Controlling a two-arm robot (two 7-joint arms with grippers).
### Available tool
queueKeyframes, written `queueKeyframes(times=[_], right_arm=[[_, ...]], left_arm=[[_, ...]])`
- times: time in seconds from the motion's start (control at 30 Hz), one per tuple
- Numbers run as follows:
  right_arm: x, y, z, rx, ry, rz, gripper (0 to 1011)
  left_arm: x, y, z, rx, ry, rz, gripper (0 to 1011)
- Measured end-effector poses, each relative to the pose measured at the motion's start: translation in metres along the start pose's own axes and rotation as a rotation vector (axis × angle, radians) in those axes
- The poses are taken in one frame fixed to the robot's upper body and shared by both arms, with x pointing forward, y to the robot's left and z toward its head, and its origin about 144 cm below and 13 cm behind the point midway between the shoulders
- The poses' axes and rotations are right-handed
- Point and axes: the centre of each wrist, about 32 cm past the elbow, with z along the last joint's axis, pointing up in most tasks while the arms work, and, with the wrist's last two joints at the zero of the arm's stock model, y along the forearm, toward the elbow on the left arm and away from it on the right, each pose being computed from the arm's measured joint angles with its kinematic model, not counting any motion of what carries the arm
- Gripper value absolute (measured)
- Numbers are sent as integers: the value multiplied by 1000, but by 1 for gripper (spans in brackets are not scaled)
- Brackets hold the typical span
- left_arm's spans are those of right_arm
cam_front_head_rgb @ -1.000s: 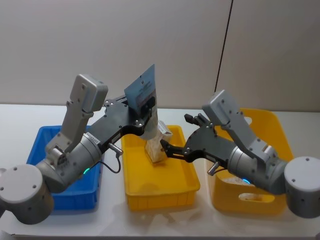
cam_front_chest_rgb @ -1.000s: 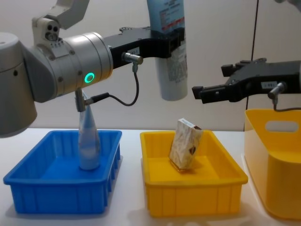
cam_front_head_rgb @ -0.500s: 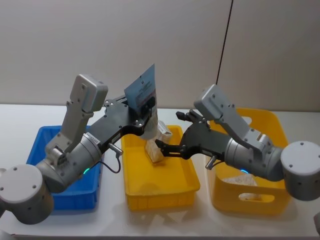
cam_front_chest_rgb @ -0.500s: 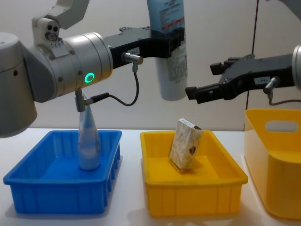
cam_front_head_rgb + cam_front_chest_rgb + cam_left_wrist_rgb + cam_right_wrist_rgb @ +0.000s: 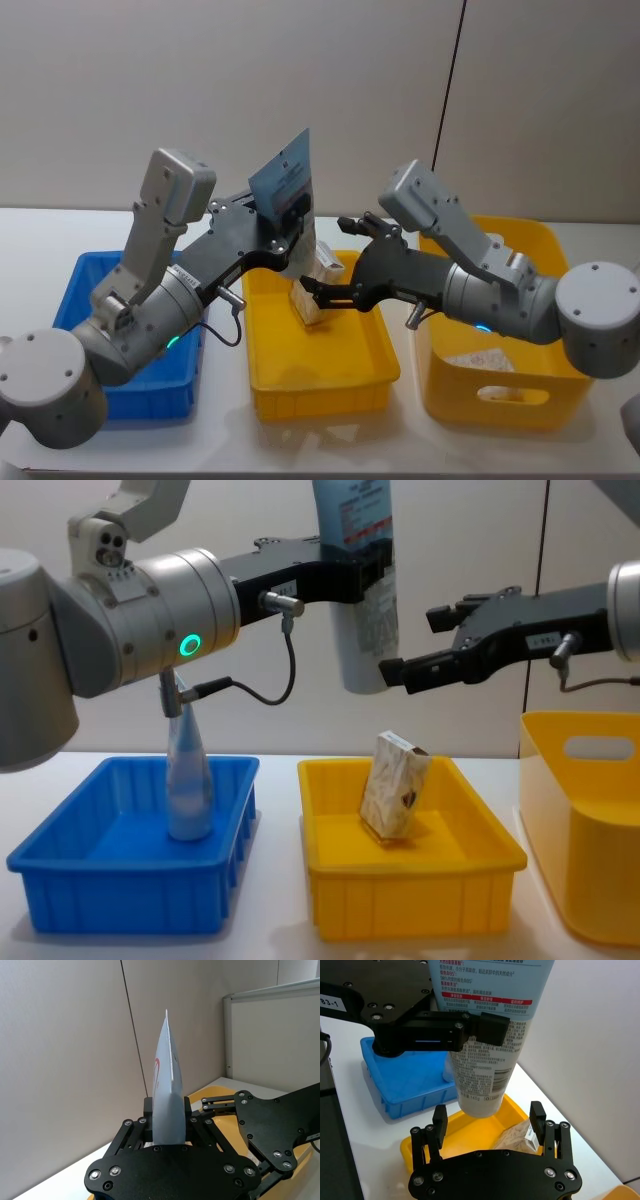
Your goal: Bimanual collaborative sorting of washing and personal care products
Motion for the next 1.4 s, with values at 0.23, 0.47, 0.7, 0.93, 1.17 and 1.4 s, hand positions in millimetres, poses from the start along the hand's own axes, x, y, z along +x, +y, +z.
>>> queueKeyframes(times=[0.23,0.47,0.7,0.93,1.17,1.4], right_arm=[[4,6,0,6,-3,10,1004],[7,12,0,17,7,28,1004],[8,19,1,26,26,50,1004],[8,26,1,33,44,65,984],[7,32,1,31,62,68,840],[5,38,1,34,75,64,648]], left_arm=[[0,0,0,0,0,0,260],[0,0,0,0,0,0,260],[0,0,0,0,0,0,261],[0,0,0,0,0,0,260],[0,0,0,0,0,0,260],[0,0,0,0,0,1,261]])
